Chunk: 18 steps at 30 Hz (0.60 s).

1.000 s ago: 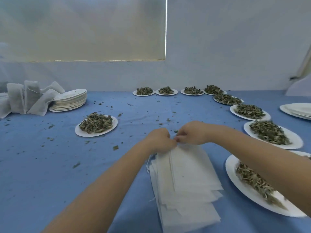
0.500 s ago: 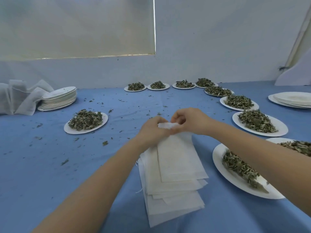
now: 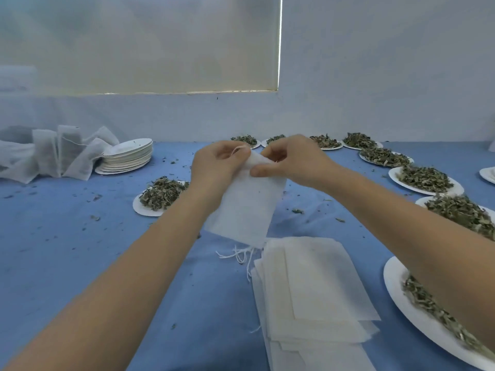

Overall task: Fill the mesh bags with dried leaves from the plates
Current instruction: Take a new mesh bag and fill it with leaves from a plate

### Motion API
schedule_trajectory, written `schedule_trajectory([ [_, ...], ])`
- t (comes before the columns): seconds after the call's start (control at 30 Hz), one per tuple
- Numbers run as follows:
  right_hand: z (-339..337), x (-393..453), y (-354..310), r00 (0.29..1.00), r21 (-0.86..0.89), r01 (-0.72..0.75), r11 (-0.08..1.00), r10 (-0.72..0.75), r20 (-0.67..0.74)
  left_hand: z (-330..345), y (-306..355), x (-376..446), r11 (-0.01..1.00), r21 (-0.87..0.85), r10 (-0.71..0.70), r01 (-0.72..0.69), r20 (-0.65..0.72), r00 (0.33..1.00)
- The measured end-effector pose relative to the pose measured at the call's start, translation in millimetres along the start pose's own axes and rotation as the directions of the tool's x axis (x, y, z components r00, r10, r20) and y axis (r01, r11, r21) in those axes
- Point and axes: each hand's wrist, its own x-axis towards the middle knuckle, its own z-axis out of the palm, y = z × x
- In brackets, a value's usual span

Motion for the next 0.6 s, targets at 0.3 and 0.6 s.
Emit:
schedule_trajectory([
  [0.3, 46, 39, -30, 0.995, 0.063, 0.095, 0.993, -0.095, -0.009, -54, -11, 20, 0.939, 0.292, 0.224, -0.18, -0.126, 0.966],
  [0.6, 87, 65, -49, 0.984, 0.067, 0.087, 0.994, -0.096, 0.15, -86, -18, 35, 0.917, 0.314, 0.281, -0.246, -0.073, 0.957],
])
